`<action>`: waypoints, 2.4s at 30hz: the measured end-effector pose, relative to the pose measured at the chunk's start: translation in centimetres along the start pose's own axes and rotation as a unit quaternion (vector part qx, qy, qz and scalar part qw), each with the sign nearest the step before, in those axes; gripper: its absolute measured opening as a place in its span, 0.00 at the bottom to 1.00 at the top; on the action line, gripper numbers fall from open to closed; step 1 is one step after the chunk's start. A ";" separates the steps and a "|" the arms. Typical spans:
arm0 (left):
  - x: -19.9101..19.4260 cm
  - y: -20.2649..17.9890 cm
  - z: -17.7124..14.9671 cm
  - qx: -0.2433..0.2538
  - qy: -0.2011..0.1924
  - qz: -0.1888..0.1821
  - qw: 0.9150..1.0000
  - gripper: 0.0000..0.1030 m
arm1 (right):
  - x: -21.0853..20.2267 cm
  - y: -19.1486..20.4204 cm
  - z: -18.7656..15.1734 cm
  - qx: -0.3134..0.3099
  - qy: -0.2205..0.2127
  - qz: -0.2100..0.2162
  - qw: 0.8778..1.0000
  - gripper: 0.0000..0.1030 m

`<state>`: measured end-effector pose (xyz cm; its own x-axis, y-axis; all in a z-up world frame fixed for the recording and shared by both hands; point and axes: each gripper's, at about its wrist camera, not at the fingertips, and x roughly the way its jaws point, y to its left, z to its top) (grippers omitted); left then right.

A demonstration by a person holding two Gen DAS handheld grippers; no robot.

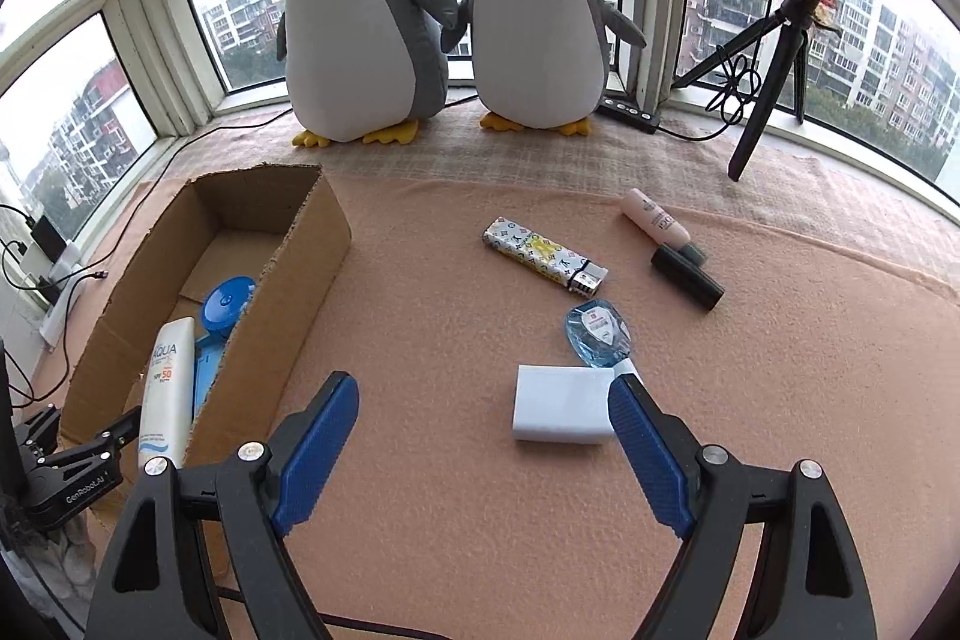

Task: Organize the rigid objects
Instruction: 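Move the right gripper toward the white charger plug, then close the right gripper on the white charger, then carry the charger into the box and open the right gripper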

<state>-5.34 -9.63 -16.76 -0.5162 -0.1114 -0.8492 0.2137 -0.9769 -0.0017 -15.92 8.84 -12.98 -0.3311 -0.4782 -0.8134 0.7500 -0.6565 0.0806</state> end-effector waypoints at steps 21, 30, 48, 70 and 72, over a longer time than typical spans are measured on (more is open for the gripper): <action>0.2 0.6 0.2 -0.007 0.002 -0.005 1.000 0.58 | 4.1 -3.4 -1.1 0.031 0.056 -0.011 0.998 0.80; 0.2 0.5 0.1 -0.008 0.002 -0.006 1.000 0.58 | 5.4 -3.2 -0.2 0.033 0.069 -0.008 0.997 0.80; 0.2 0.5 0.3 -0.012 0.002 -0.007 1.000 0.58 | 4.8 -3.5 -1.0 0.035 0.086 0.000 0.996 0.58; 0.2 0.5 0.3 -0.011 0.001 -0.006 1.000 0.58 | -0.9 4.8 3.4 -0.021 0.006 0.086 0.996 0.58; 0.2 0.4 0.4 -0.012 0.001 -0.006 1.000 0.58 | -0.8 6.2 3.9 -0.033 0.003 0.094 0.995 0.58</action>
<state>-5.65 -10.16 -16.76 -0.5171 -0.0985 -0.8503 0.2263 -0.9737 -0.0248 -13.23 2.90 -9.63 -0.1786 -0.5854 -0.7908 0.8344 -0.5161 0.1935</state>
